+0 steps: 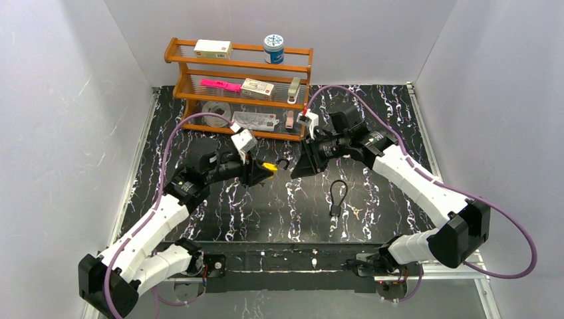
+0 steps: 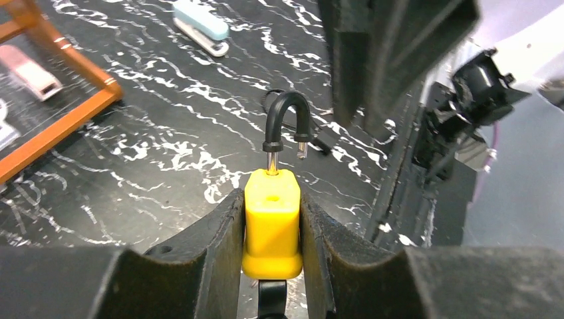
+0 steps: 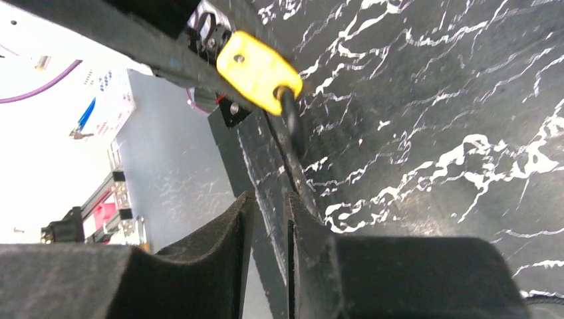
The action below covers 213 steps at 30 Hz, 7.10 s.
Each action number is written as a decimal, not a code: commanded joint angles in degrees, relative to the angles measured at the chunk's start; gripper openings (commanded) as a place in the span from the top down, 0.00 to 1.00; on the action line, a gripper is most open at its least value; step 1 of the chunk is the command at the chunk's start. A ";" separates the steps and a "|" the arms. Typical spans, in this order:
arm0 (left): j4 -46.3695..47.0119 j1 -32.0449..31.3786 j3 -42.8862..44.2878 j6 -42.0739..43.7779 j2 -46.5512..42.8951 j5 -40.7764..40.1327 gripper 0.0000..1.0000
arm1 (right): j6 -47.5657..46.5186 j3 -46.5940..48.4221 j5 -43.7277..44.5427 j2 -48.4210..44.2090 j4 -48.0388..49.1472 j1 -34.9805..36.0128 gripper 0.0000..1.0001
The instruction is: Unlock with the key
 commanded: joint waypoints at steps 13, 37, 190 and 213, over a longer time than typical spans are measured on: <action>2.07 0.44 -3.45 -20.69 4.77 -27.60 1.00 | 12.23 -6.43 20.09 -7.21 14.69 0.30 0.43; 19.28 19.50 -8.98 -37.66 25.95 -26.85 1.00 | 19.88 -14.04 25.52 -10.96 17.77 0.29 0.44; 41.38 -13.53 -15.93 -63.90 4.93 -28.84 0.47 | 25.35 -31.16 31.27 -20.58 39.40 1.41 0.99; 49.47 -13.45 -13.21 -70.77 13.56 -21.80 0.79 | 26.81 -31.86 29.33 -21.07 38.99 1.44 0.99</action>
